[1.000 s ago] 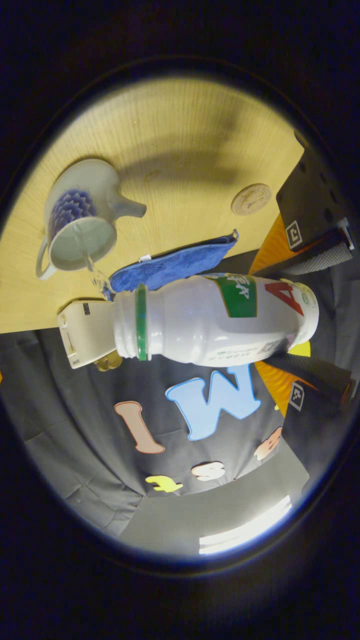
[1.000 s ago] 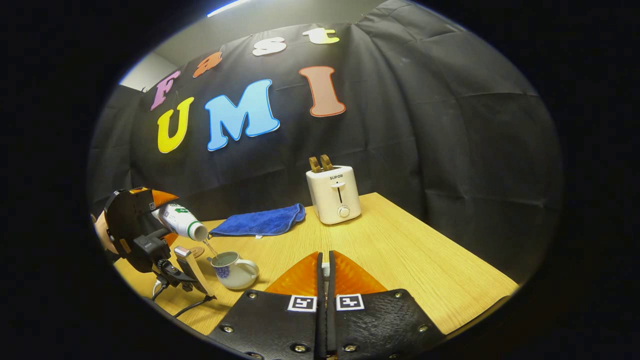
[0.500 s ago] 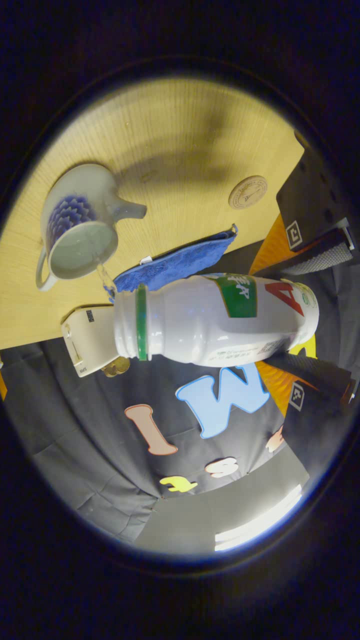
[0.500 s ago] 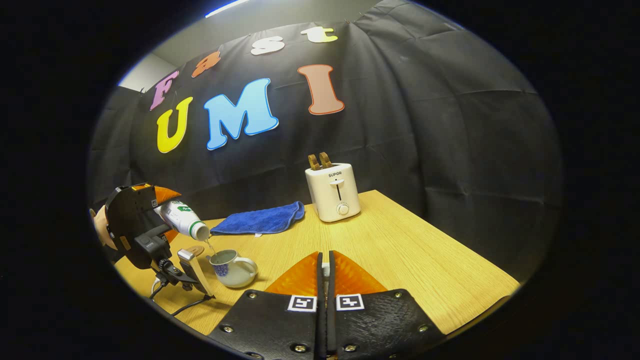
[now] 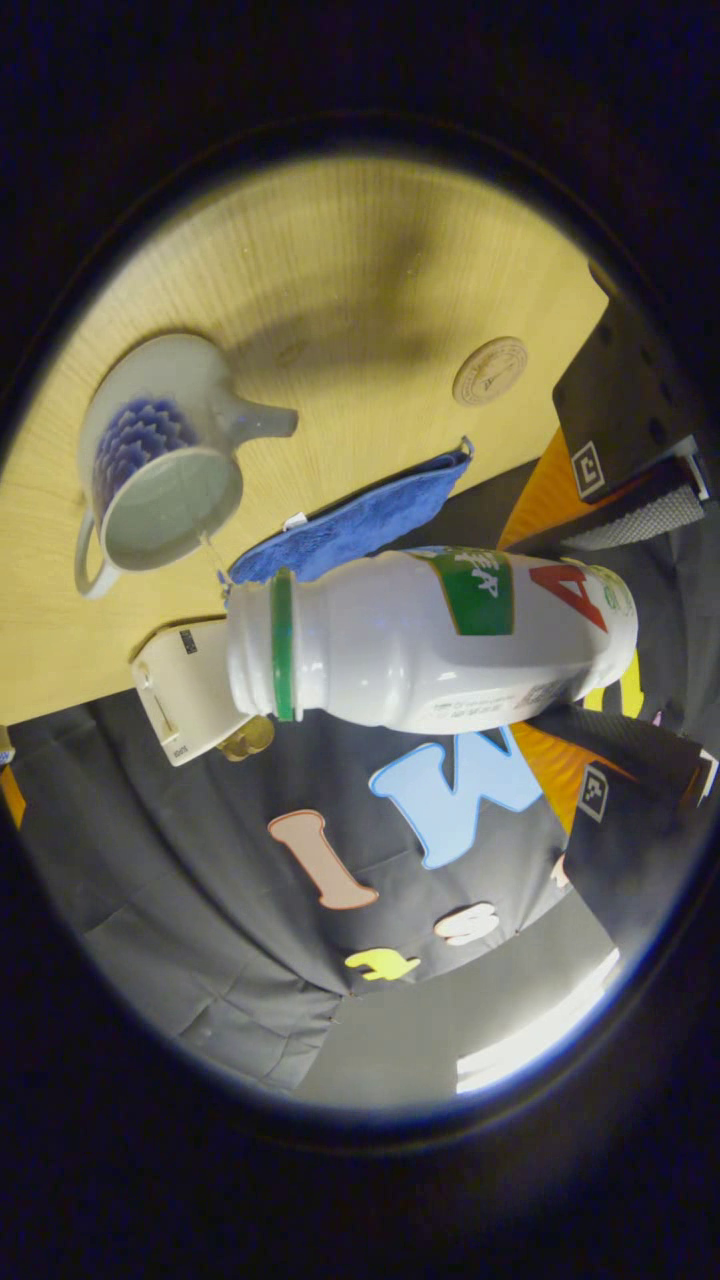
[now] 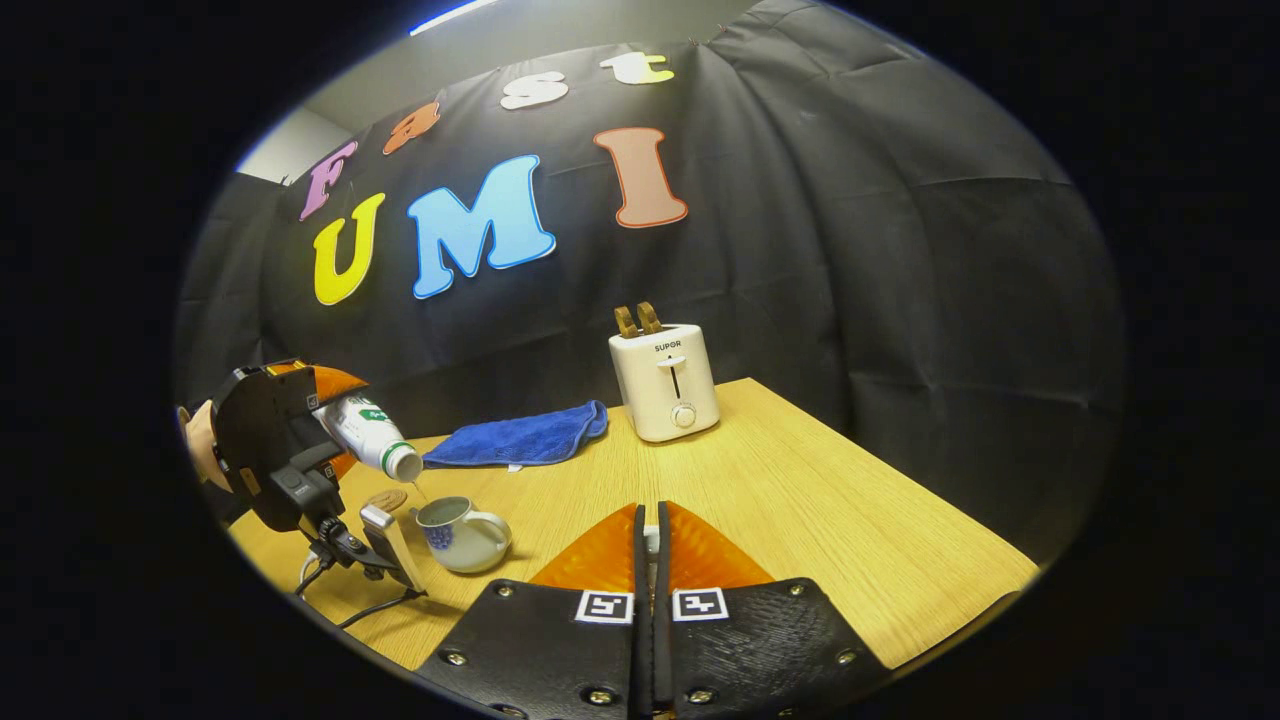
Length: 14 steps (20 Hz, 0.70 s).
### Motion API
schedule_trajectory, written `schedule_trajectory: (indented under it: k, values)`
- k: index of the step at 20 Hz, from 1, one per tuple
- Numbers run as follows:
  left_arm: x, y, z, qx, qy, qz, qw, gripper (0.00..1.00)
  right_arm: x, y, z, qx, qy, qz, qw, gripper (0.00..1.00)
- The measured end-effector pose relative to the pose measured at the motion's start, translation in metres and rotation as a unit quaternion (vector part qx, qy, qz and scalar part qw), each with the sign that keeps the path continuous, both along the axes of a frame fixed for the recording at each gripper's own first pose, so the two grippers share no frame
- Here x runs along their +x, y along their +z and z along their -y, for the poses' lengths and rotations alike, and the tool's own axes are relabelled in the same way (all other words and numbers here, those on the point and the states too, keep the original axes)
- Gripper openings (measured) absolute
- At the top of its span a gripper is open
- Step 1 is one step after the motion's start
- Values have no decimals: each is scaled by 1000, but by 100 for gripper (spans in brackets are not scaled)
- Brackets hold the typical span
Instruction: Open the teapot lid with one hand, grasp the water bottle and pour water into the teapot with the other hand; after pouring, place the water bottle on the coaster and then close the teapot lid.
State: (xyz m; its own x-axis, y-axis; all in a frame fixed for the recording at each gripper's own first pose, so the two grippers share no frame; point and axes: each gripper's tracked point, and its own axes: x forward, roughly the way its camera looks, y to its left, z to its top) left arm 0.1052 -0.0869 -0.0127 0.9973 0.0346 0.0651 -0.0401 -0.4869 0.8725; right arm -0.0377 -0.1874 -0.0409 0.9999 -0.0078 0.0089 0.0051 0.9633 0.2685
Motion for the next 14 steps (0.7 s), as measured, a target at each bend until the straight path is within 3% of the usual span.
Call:
schedule_trajectory:
  k: [14]
  values:
    - [-3, 6, 18, 42, -23, 3, 999, 81, 1, 0, 0, -1, 3, 0, 1000, 0]
